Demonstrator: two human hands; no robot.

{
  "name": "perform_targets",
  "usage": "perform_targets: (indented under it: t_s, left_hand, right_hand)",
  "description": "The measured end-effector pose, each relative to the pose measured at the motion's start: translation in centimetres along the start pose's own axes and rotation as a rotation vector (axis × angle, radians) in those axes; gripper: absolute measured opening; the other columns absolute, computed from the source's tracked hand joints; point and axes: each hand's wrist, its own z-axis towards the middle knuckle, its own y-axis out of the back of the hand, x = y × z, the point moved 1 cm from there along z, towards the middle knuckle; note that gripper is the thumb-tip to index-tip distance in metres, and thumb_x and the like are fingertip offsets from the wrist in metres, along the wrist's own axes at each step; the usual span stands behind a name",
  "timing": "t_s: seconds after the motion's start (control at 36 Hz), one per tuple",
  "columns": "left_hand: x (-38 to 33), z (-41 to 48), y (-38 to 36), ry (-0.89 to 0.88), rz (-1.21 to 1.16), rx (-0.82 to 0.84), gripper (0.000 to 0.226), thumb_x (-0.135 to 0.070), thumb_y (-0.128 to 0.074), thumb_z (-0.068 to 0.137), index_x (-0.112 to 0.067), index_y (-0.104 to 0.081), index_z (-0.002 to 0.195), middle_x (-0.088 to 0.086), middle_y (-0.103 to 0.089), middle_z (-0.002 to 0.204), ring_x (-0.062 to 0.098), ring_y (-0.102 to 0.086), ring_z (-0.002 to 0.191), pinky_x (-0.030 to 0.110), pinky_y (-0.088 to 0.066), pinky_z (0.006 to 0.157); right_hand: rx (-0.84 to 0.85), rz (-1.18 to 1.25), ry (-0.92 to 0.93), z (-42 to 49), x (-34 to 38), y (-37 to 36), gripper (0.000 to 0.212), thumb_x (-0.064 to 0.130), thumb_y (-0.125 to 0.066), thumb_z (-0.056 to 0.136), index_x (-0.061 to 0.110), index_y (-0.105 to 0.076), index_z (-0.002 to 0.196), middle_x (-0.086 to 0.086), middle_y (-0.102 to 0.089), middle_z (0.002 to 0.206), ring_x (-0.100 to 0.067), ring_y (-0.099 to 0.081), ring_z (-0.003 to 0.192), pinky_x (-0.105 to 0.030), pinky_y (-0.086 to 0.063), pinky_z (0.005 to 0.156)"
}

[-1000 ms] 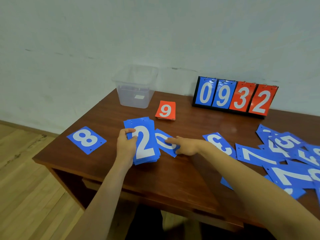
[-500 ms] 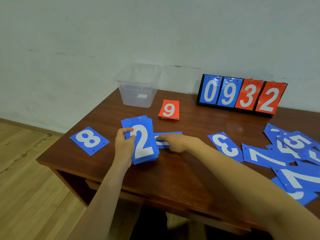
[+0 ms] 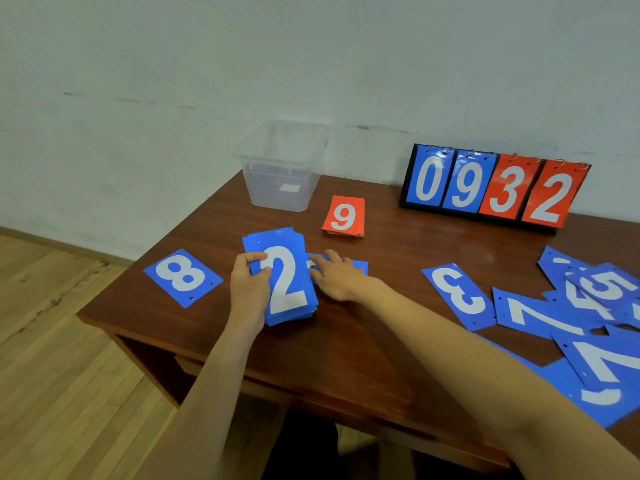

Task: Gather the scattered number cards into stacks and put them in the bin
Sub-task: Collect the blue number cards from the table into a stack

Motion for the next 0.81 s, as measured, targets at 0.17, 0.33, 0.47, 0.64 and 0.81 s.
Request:
perform_targets:
  t_s: [0.17,0.33,0.47,0.64,0.81]
  left_hand:
    - [0.2,0.1,1.4,-0.028,0.0,-0.041,0.016,-0.014,-0.053,0.095,-0.026,-0.05,0.106,-0.002,-0.051,0.124,0.012,-0.06,0.09,0.026,-0.054,0.059]
    - [0.0,0.2,1.9,-0.042,-0.01,-0.056,0.017,-0.013,-0.053,0.095,-0.024,-0.049,0.107,-0.006,-0.05,0.117,0.011,-0.058,0.088,0.023,-0.052,0.058]
    - [0.2,-0.1,2.0,-0.044,-0.028,-0.04,0.016,-0.014,-0.054,0.095,-0.023,-0.05,0.108,-0.005,-0.05,0.116,0.009,-0.059,0.085,0.023,-0.052,0.057]
    - [0.1,-0.5,1.2,-0.023,-0.02,-0.008,0.016,-0.013,-0.055,0.095,-0.024,-0.051,0.106,0.0,-0.05,0.126,0.018,-0.06,0.102,0.028,-0.055,0.063]
    - [-0.1,-1.0,0.1,-0.04,0.018,0.026,0.018,-0.012,-0.055,0.094,-0.023,-0.051,0.108,0.002,-0.049,0.132,0.018,-0.057,0.108,0.028,-0.055,0.067]
  right_hand:
    - [-0.024,-0.007,-0.007,1.3,-1.0,-0.3,0.054,0.044,-0.02,0.1,0.026,-0.017,0.151,0.0,-0.002,0.159,-0.034,-0.004,0.145,-0.062,-0.013,0.113]
    - [-0.048,0.058,0.099,-0.4,-1.7,0.5,0.051,0.047,-0.03,0.1,0.024,-0.036,0.144,0.007,-0.022,0.156,-0.021,-0.019,0.144,-0.056,-0.012,0.115]
    - [-0.031,0.307,0.191,-1.8,-4.4,2.0,0.033,0.047,-0.053,0.092,0.021,-0.07,0.102,0.011,-0.052,0.137,-0.01,-0.051,0.12,-0.023,-0.037,0.098]
    - [-0.089,0.299,0.226,-3.1,-6.3,2.6,0.038,0.038,-0.067,0.084,0.003,-0.066,0.068,0.003,-0.066,0.114,-0.005,-0.05,0.118,-0.028,-0.039,0.099]
    - [-0.398,0.166,-0.105,-3.7,-6.8,3.5,0.059,0.049,-0.068,0.079,0.012,-0.051,0.122,-0.006,-0.046,0.128,-0.021,-0.049,0.117,-0.034,-0.047,0.093]
